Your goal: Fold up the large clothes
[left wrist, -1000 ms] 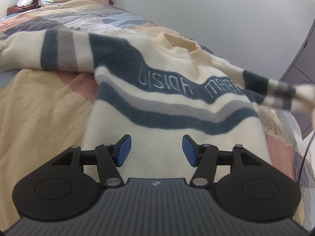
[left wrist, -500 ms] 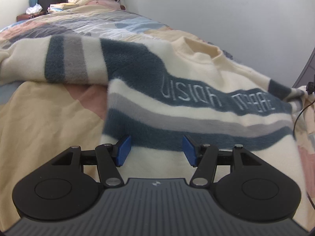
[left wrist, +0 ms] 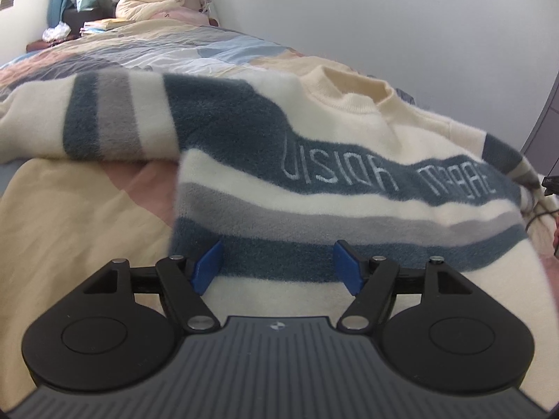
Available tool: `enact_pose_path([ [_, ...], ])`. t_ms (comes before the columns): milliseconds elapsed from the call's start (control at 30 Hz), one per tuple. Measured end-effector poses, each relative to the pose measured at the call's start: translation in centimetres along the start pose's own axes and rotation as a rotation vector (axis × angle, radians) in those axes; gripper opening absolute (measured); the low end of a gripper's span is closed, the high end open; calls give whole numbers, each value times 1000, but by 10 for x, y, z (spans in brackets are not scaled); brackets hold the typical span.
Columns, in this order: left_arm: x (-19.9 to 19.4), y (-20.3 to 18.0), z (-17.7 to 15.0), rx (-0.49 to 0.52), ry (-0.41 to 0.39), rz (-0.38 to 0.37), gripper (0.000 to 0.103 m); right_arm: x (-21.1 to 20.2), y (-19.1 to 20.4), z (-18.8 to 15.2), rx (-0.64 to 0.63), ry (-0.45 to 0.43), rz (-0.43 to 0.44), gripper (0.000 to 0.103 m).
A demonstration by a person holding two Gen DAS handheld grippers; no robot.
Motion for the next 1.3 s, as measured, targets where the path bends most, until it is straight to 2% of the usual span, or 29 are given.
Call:
enact_pose_path([
  [200, -32, 3, 10, -40, -26, -10, 74, -89, -4, 21, 112, 3, 116, 76],
  [333, -70, 11, 31, -83, -118, 0, 74, -162, 0, 25, 159, 62, 276, 76],
  [433, -96, 20, 43, -104, -151, 9, 74, -212, -1, 21, 197, 106, 368, 76],
  [567, -117, 33, 40, -149, -125, 29, 74, -271, -2, -4, 241, 241, 467, 76],
  [733, -131, 46, 14, -270, -11, 31, 74, -326, -10, -48, 297, 423, 532, 76],
  [900, -138, 49, -15, -329, 86, 24, 74, -358, -25, -89, 350, 566, 551, 76],
  [1067, -143, 52, -32, -357, 136, 51, 74, -373, -35, -126, 393, 709, 539, 76],
  [1133, -143, 54, -37, -378, 151, 61, 74, -374, -35, -132, 426, 747, 549, 76],
  [1233, -140, 58, -42, -411, 175, 71, 74, -375, -40, -134, 515, 756, 540, 77],
  [1300, -139, 60, -45, -419, 186, 81, 74, -378, -39, -138, 523, 775, 542, 77],
])
Point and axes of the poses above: each gripper's, at about its wrist camera, not at the fingertips, and x roughly the way its jaws point, y to its left, z to its top, the point moved 10 cm from there along x, roughly the way its jaws point, and after that the axes turned 13 degrees about -y, right-handed, at the moved point
